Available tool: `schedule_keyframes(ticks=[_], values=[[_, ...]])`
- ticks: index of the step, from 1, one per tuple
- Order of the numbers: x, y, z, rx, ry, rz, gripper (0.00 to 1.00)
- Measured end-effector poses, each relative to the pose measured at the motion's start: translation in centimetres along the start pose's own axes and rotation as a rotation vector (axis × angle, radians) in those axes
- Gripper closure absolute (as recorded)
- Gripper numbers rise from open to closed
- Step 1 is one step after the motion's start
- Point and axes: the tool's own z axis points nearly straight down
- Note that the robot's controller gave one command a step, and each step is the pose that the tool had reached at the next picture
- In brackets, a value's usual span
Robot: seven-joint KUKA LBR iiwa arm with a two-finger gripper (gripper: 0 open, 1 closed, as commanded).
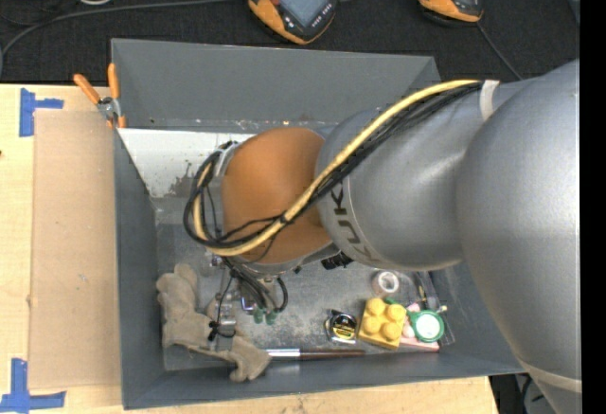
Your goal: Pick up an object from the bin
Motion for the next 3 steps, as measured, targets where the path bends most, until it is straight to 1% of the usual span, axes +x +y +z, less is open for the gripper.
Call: schedule_keyframes(ticks=[1,2,3], values=[[-0.2,-0.2,-0.5,-0.002,-0.007,0.006,0.0],[-0.2,-1.3,5.4,0.0,0.001,0.065,1.0],[-0.2,-1.3,5.4,0.0,0.001,0.067,1.0]])
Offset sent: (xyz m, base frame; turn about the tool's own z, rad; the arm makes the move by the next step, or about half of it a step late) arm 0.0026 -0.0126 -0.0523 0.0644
